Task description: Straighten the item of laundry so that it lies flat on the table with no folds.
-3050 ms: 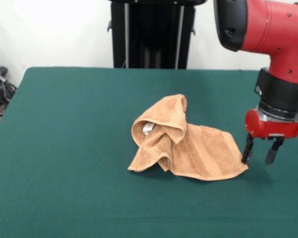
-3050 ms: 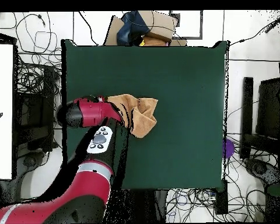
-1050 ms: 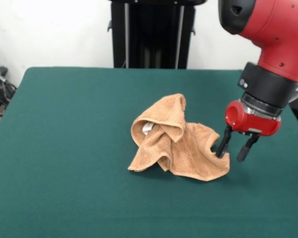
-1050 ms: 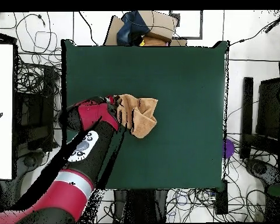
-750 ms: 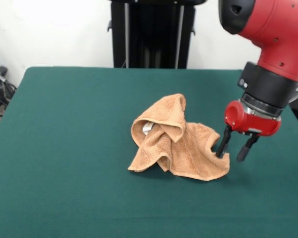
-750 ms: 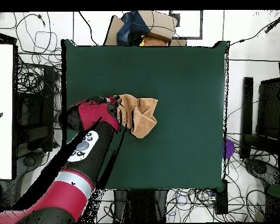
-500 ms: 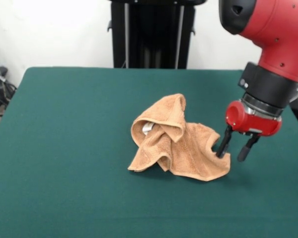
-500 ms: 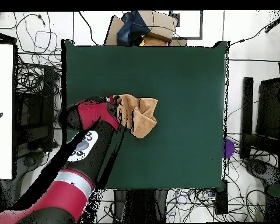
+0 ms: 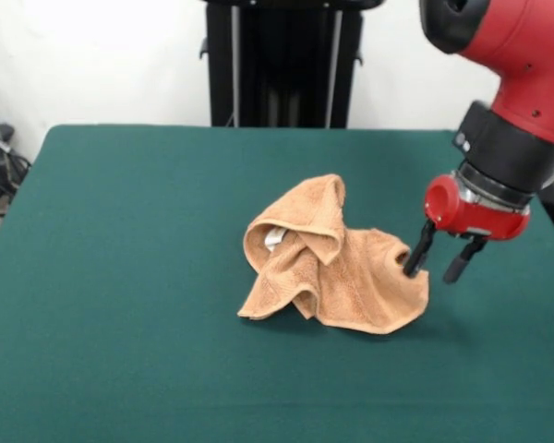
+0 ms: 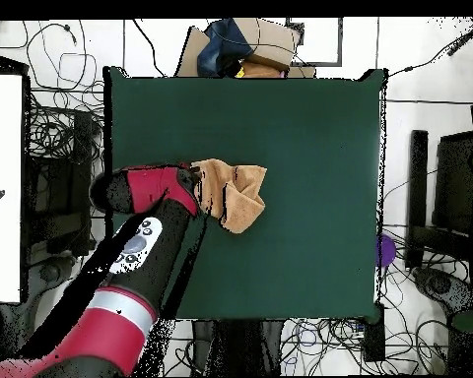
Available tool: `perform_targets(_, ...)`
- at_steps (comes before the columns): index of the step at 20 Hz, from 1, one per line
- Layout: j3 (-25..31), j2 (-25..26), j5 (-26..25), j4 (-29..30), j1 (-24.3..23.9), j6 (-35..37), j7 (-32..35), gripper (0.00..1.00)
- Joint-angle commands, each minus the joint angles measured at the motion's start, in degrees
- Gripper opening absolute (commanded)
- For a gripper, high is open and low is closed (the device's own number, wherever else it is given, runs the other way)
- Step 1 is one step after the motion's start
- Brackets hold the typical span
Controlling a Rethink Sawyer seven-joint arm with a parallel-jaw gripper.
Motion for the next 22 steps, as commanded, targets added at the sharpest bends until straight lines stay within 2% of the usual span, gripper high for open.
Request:
perform_targets(1,3.6,-3.2,-1.3,2.4,-1.5,9.1,6.9,1.0)
perform_targets(7,3.1,-3.9,-3.1,2.8,-1.3,11.1,5.7,1.0)
perform_targets(15,3.6,-3.4,-3.8,1.9,-1.8,10.4,6.5,1.0)
perform_targets(22,7.1,-3.4,-2.4,4.2,-4.3,3.9,7.2,1.0)
